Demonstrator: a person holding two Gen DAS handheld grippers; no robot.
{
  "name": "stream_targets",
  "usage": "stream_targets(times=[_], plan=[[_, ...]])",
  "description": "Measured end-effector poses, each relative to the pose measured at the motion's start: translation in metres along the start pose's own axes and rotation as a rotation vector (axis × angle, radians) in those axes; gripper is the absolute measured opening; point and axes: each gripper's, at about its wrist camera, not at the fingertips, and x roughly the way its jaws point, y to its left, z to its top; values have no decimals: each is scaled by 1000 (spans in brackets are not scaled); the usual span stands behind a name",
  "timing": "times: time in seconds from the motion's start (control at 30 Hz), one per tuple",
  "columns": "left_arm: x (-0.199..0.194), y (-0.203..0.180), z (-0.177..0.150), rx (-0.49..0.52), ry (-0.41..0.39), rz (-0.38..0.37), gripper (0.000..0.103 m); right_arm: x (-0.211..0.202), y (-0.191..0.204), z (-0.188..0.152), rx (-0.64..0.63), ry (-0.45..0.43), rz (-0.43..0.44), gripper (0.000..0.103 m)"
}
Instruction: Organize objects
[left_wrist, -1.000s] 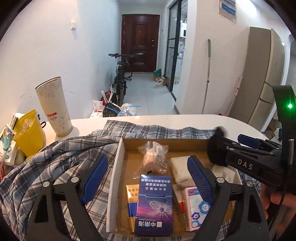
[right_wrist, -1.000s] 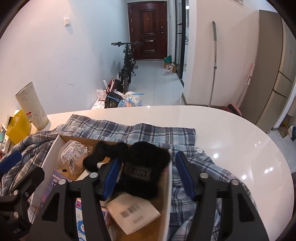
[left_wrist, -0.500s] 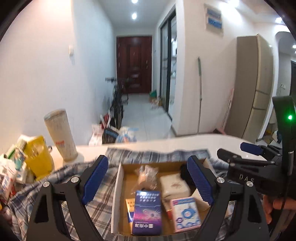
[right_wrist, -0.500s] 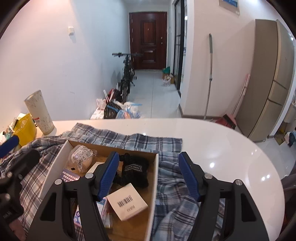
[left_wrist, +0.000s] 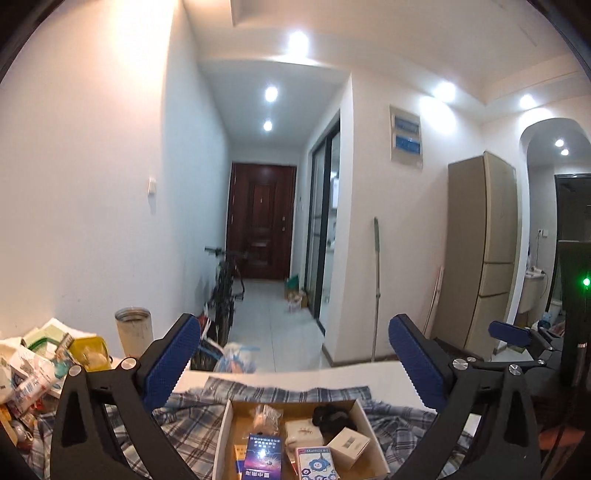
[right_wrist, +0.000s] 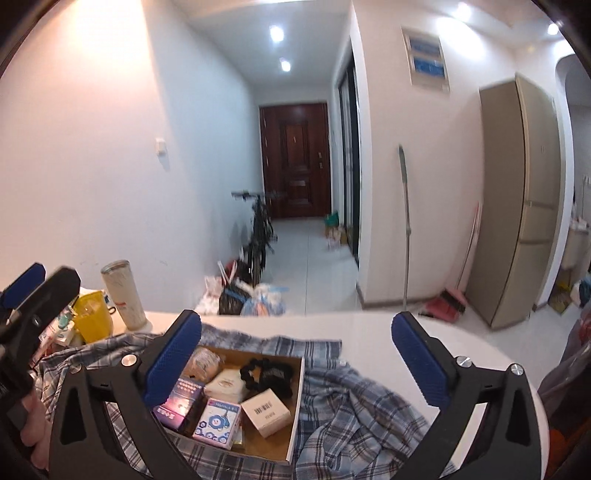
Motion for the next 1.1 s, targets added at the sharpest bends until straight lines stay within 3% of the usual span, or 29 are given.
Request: stream_targets(times=[0.2, 0.43, 0.67, 0.93, 1.1], plan=[[-25, -3, 13, 35, -1, -15, 103, -33, 21, 0, -77, -77, -8, 103], [-45, -14, 20, 66, -14, -6, 103, -52, 12, -5, -16, -70, 17, 103], [-78, -9, 21, 52, -28, -31, 103, -82, -4, -8, 9, -133, -20, 103], [-133, -5, -3, 70, -57, -40, 103, -140, -1, -29, 15, -233, 48, 103], [-152, 3, -27, 35, -58, -47, 103, -157, -5, -57, 36, -229, 52, 103]])
